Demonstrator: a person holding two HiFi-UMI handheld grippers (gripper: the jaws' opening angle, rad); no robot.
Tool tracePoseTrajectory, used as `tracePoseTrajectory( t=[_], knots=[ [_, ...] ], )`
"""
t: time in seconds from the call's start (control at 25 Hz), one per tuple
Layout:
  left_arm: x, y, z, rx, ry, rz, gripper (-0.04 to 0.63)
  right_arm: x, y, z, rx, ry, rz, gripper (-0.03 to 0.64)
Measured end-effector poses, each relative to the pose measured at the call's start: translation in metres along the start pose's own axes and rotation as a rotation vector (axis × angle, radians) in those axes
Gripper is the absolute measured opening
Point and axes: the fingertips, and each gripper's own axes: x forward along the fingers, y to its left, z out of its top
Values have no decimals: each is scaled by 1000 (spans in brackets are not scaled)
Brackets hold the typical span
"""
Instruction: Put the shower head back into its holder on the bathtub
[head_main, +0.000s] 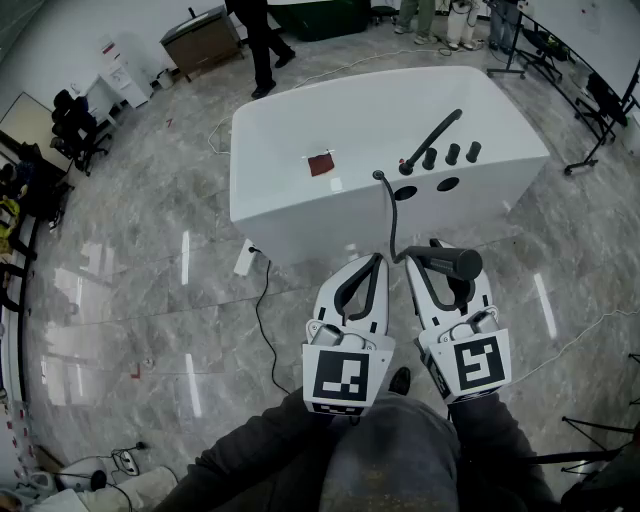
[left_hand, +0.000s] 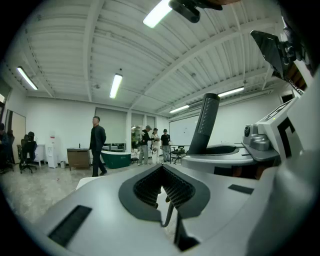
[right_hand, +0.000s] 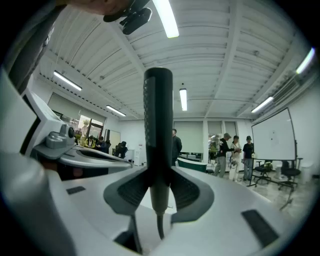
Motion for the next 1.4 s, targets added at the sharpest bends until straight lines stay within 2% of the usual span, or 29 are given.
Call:
tracePoseTrajectory(
  t=[0.56, 0.8, 1.0, 1.24, 1.4],
  knots=[
    [8, -14, -4, 7, 17, 10, 3, -11, -16, 3, 16, -14, -1, 140],
    [11, -26, -10, 4, 25, 42, 3, -24, -37, 3, 16, -13, 5, 140],
    [16, -35, -16, -7, 29, 82, 3, -35, -46, 3, -7, -49, 48, 140],
    [20, -24, -29, -22, 67, 130, 3, -27, -55, 5, 3, -52, 72, 140],
    [32, -13, -45, -46, 84, 119, 3, -8, -50, 1, 0, -47, 94, 140]
  ],
)
